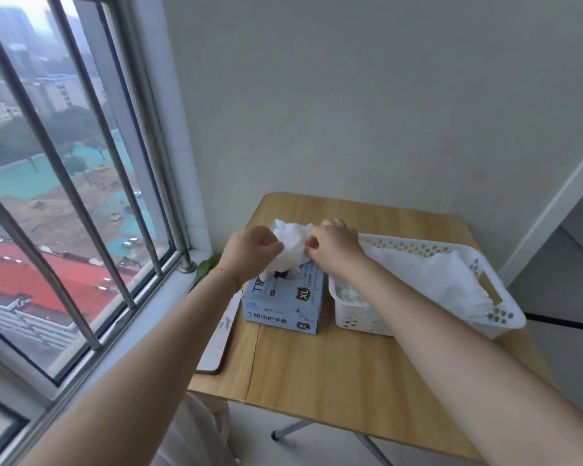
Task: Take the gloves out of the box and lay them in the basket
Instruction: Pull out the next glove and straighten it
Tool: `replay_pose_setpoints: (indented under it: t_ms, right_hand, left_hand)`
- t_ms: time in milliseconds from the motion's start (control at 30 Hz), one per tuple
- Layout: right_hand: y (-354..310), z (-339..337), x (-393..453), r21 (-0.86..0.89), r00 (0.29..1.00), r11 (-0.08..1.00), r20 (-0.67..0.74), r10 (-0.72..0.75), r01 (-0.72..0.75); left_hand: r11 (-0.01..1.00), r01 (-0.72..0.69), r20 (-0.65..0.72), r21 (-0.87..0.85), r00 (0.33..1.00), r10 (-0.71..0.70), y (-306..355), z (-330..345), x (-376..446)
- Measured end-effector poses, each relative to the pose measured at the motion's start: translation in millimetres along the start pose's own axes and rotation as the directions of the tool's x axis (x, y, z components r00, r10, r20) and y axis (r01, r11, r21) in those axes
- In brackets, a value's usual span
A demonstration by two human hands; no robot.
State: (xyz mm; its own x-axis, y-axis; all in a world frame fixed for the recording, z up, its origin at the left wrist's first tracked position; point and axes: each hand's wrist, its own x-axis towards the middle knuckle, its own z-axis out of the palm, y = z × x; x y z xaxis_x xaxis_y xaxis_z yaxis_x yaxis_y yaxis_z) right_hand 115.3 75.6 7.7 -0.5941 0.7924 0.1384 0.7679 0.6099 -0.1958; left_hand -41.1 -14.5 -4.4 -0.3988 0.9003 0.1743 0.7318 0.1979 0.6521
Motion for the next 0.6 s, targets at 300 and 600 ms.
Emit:
replay_pose_setpoints:
  t_ms: [300, 600]
  right_hand:
    - [6.2, -40.2, -5.1, 0.404, 0.988, 0.914, -0.132, 0.085, -0.025]
    - [17.1, -58.7, -10.2, 0.796, 0.936, 0.602, -0.161, 0.314, -0.066]
  left_hand:
    - [0.981, -0.088, -0.083, -0.171, 0.994, 0.074, 6.0, 3.2, -4.1]
    - [0.988, -0.115, -0.002, -0.105, 0.993, 0.115, 18.3, -0.2, -5.7]
